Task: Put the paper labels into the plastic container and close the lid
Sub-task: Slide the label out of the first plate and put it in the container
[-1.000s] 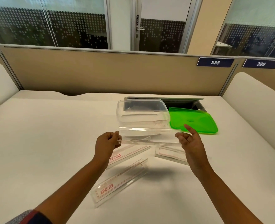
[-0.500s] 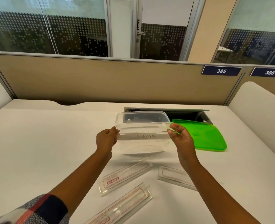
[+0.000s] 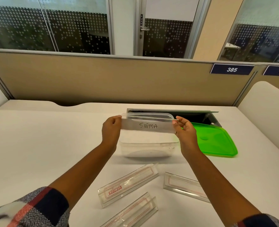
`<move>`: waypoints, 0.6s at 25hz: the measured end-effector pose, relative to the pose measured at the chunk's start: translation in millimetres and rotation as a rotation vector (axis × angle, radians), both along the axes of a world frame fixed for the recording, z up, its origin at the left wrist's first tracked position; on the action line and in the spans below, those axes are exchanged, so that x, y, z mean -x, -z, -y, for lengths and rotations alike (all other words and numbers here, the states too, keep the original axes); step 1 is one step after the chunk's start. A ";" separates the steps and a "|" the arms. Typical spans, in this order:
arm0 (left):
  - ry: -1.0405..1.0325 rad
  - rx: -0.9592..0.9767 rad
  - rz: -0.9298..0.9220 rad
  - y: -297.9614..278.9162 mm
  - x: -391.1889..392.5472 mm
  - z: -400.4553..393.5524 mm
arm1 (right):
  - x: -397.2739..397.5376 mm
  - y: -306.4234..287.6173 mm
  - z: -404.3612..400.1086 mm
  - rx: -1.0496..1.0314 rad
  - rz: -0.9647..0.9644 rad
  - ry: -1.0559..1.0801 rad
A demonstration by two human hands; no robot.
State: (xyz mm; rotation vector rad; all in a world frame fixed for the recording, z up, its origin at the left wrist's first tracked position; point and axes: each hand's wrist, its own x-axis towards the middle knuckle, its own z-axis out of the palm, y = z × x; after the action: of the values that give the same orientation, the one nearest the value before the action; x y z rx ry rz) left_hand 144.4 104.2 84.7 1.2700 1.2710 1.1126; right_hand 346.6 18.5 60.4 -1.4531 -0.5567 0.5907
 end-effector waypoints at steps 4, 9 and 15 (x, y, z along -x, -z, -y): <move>0.072 -0.011 -0.089 -1.4 -14.4 -3.9 | -7.5 0.6 -10.5 0.048 0.055 0.093; 0.086 0.063 -0.140 4.1 -18.8 -10.8 | -20.7 3.1 -19.2 0.188 0.202 0.105; 0.195 0.149 -0.193 5.2 -25.6 -15.6 | -28.4 3.3 -29.1 0.364 0.326 0.050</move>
State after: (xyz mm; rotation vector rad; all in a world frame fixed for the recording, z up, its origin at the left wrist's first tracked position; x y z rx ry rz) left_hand 169.9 119.8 79.4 1.3801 1.3139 0.7585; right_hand 374.9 47.6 57.1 -1.9220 -0.6896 0.4304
